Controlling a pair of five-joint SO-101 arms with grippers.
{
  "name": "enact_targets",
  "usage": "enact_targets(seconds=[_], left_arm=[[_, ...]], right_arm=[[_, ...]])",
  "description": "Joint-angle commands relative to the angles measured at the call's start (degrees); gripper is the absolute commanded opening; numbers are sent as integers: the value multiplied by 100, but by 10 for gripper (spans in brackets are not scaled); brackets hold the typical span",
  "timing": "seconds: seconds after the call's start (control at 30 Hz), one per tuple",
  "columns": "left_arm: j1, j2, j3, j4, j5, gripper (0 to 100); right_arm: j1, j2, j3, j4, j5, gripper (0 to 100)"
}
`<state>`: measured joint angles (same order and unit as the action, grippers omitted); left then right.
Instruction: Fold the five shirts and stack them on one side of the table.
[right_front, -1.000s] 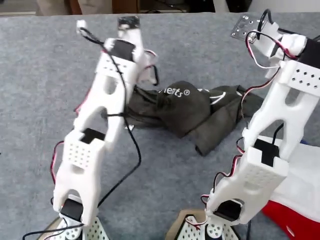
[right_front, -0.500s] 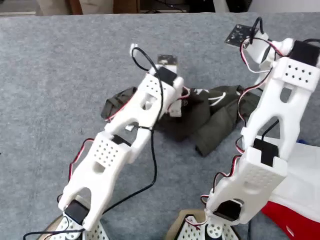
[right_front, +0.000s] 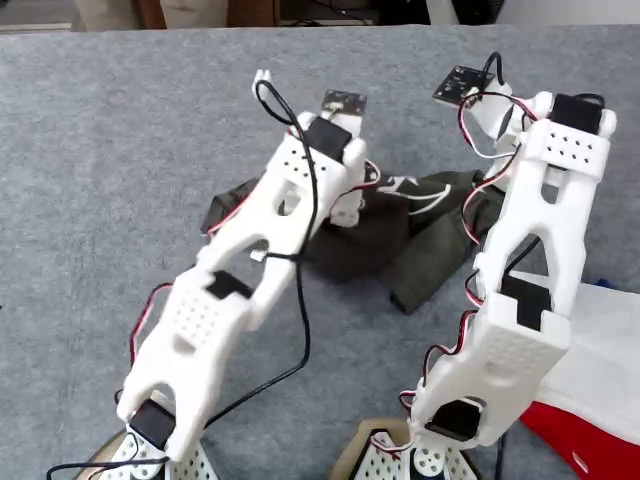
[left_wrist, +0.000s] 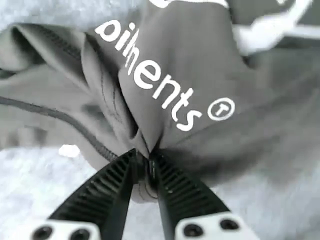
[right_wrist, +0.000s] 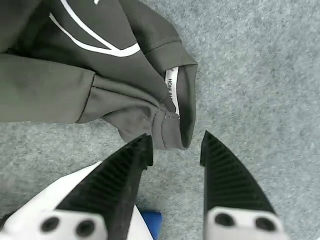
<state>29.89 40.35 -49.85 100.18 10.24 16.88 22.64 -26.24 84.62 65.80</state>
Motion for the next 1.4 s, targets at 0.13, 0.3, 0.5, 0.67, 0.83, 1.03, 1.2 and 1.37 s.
enact_targets(seconds=[0.13, 0.3, 0.5, 0.67, 0.83, 1.03, 1.2, 1.37], left_arm=[[-44, -3512, 4062, 79, -1257, 18], [-70, -5455, 6303, 70, -1934, 18], [-352, -7495, 8545, 70, -2857, 18], [-466, -8567, 8923, 70, -3631, 18], [-484, -9226, 8853, 70, -3736, 18], [-1108, -9851, 8325, 70, -3314, 145], [-1996, -10334, 7701, 70, -3446, 271], [-2418, -10343, 7578, -176, -3956, 241]], right_arm=[[-101, -391, -409, -88, -79, 170], [-268, -382, -400, -255, -475, 170], [-629, -382, -391, -220, -580, 170], [-1244, -382, -409, -246, -730, 170], [-2079, 110, -418, -246, -1081, 170], [-2800, 1367, -558, -123, -1248, 170], [-2888, 2396, -1191, -62, -1442, 170], [-2870, 3345, -2325, 624, -1424, 55]])
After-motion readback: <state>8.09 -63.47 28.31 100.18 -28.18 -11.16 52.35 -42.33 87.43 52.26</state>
